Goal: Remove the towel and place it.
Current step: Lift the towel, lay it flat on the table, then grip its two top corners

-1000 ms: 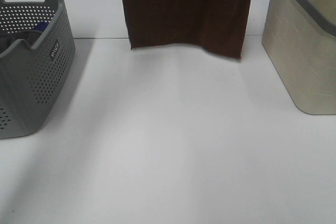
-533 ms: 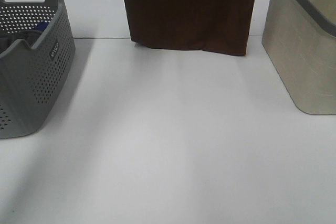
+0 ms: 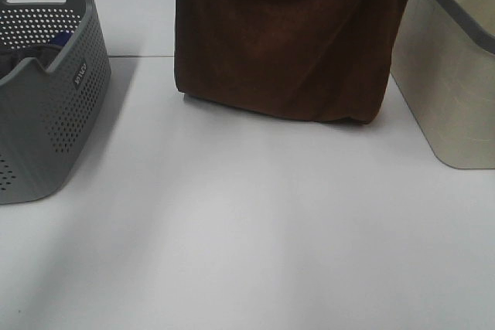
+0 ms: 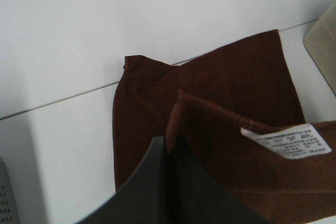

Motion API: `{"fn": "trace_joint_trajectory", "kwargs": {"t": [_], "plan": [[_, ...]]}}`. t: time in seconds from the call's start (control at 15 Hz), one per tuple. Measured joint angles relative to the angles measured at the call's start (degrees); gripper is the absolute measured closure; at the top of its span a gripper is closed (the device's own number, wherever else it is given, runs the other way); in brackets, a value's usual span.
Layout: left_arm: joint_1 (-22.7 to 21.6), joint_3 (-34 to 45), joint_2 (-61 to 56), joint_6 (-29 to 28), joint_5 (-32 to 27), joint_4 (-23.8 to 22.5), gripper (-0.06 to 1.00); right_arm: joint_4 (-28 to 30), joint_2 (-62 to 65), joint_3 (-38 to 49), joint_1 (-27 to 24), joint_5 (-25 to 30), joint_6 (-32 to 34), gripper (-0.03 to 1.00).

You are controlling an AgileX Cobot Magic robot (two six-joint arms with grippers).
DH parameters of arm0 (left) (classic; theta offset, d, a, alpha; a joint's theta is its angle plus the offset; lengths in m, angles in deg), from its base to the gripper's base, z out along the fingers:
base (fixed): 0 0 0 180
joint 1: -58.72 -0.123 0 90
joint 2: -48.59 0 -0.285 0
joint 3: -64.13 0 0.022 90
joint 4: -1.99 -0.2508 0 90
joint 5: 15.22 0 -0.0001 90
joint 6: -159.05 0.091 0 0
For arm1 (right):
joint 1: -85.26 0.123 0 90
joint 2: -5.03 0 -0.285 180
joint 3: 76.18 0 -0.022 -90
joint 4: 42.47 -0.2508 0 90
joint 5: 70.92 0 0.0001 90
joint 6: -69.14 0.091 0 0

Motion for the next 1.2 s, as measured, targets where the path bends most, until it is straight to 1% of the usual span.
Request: {"fn": "trace_joint_trajectory", "kwargs": {"t": [0.07,0.13,0.27,0.47,0.67,0.8,0.93,1.2], "plan": [[1.1,1.0,-0.2,0.0,0.0,0.0,0.94,-0.2,0.0,0.2,0.0,2.0,0.1,0.97],[3.0,6.3,-1.6,0.3,0.0,0.0,0.94,-1.4,0.2,1.0,0.0,2.3,0.9,0.97],[4.6,17.3,-5.8,0.6,0.1,-0.8,0.94,-3.2,1.4,5.5,0.0,2.6,1.7,0.97],[6.0,37.6,-15.5,0.2,0.2,-4.6,0.94,-4.9,5.7,15.9,0.0,2.6,1.8,0.97],[6.2,56.3,-24.8,-1.4,0.2,-4.9,0.94,-8.7,11.4,28.6,0.0,2.5,1.7,0.97],[7.2,66.5,-29.6,-2.6,0.3,-4.3,0.94,-11.5,15.2,36.8,0.0,2.6,1.7,0.97],[9.5,73.3,-33.5,-4.4,0.7,-3.7,0.94,-12.4,18.2,44.2,0.0,2.7,1.7,0.97],[15.9,84.7,-38.8,-8.9,1.2,-2.8,0.94,-14.1,23.9,57.1,0.0,2.6,1.7,0.97]]}}
